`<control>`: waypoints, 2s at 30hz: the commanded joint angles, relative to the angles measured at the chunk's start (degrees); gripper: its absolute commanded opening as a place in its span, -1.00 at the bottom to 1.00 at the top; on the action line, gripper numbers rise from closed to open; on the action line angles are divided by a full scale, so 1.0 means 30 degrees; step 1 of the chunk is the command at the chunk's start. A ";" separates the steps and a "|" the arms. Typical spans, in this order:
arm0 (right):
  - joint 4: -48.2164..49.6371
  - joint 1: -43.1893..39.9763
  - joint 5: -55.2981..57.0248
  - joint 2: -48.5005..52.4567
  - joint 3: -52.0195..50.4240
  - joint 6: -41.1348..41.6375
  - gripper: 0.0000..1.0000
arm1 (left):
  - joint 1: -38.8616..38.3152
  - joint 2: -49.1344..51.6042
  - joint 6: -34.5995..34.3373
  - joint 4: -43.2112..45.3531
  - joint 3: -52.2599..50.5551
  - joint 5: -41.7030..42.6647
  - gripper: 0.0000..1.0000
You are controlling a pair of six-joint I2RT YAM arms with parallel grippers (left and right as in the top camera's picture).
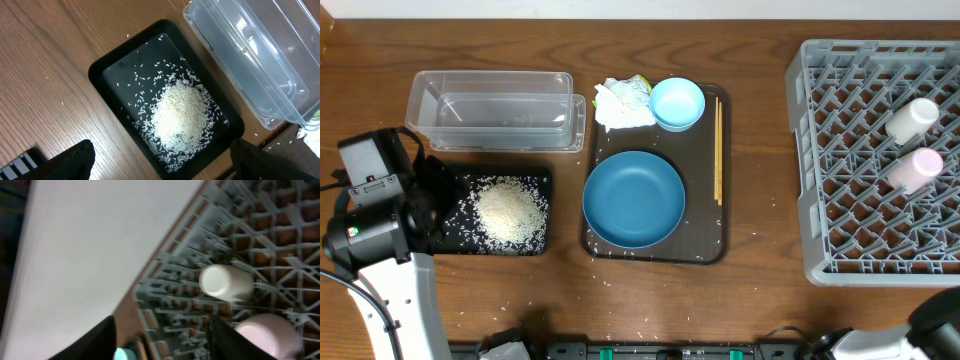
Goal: Sort waste into correct bins and load items into the dishwasher rack
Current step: 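Reach the right gripper to the chopsticks on the dark tray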
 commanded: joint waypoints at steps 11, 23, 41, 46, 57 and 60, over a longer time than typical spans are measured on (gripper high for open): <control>-0.3738 1.2065 0.5770 -0.2441 0.0109 -0.3898 0.44 | 0.0095 0.0073 0.0036 0.0007 0.0160 -0.0109 0.79; -0.4415 2.2527 1.6189 0.3337 0.0109 -0.0423 0.71 | 0.0095 0.0073 0.0044 0.0007 0.0160 -0.0109 0.79; -0.2820 2.4334 1.6218 1.0200 0.0109 -0.0095 -0.24 | 0.0095 0.0073 0.0036 0.0007 0.0153 -0.0109 0.79; -0.2645 2.4356 1.6203 1.0703 0.0109 -0.0102 -0.24 | 0.0095 0.0073 0.0036 0.0007 0.0153 -0.0109 0.79; -0.2594 2.4458 1.6203 1.1883 0.0109 -0.0095 -0.33 | 0.0102 0.0073 0.0044 0.0007 0.0153 -0.0109 0.79; -0.2659 2.4465 1.6138 1.2174 0.0109 0.0080 -0.67 | 0.0095 0.0073 0.0044 0.0007 0.0153 -0.0109 0.79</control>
